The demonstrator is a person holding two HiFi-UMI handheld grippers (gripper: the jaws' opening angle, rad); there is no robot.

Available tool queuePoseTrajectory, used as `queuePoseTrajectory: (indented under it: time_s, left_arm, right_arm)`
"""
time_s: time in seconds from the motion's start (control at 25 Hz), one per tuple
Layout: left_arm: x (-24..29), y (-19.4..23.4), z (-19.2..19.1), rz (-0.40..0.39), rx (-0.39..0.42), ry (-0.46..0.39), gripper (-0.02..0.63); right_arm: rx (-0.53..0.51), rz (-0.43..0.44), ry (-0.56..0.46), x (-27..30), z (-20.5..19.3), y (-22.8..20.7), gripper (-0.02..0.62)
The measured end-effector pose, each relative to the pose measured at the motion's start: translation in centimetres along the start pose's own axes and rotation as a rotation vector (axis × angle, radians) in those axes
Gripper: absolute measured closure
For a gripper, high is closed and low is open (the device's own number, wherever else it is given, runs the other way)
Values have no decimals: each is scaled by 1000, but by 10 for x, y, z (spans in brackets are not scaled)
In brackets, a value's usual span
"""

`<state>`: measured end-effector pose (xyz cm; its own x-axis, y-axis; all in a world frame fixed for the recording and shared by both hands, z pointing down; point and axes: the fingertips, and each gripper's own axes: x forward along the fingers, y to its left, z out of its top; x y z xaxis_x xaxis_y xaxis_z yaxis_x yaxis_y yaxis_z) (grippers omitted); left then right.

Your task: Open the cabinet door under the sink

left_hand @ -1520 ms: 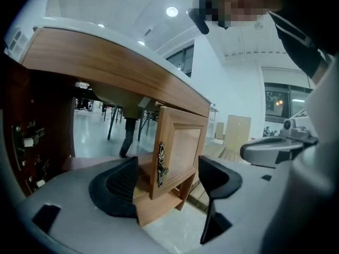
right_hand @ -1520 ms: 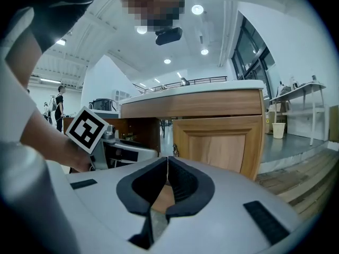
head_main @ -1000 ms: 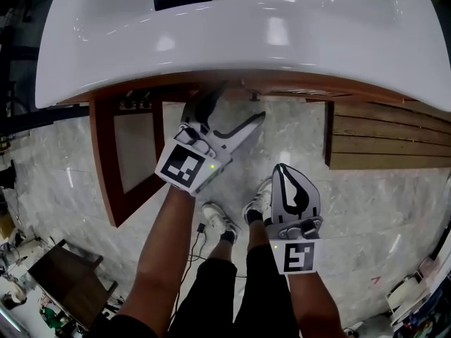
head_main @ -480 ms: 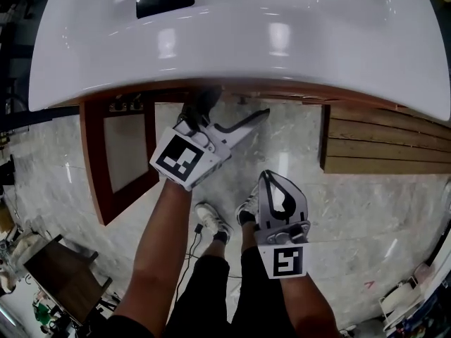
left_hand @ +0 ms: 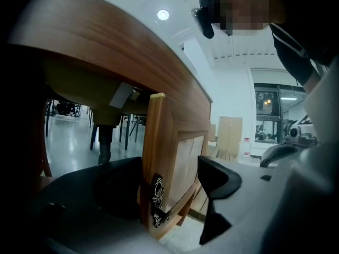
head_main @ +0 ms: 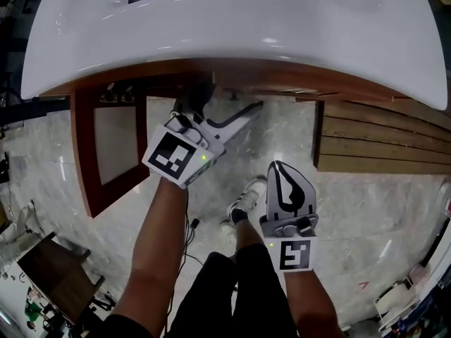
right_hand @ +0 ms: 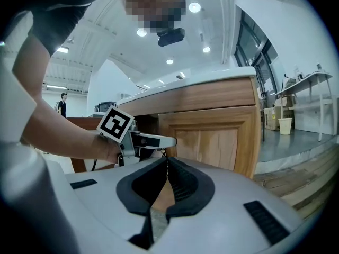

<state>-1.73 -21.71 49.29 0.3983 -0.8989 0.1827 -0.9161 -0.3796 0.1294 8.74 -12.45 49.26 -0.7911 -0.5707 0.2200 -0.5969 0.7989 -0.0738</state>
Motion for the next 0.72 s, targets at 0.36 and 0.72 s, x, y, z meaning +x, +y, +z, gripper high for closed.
queuePoseTrajectory:
  time_s: [0.36,0.72]
  left_arm:
    - [-18,-34,-12,-5,17,12,262]
    - [-43,-85,-22,-1,-8,14,262]
  right_arm:
    - [-4,-62,-36,-36,4,2,571]
    - [-19,-98,-49,-74,0,1,571]
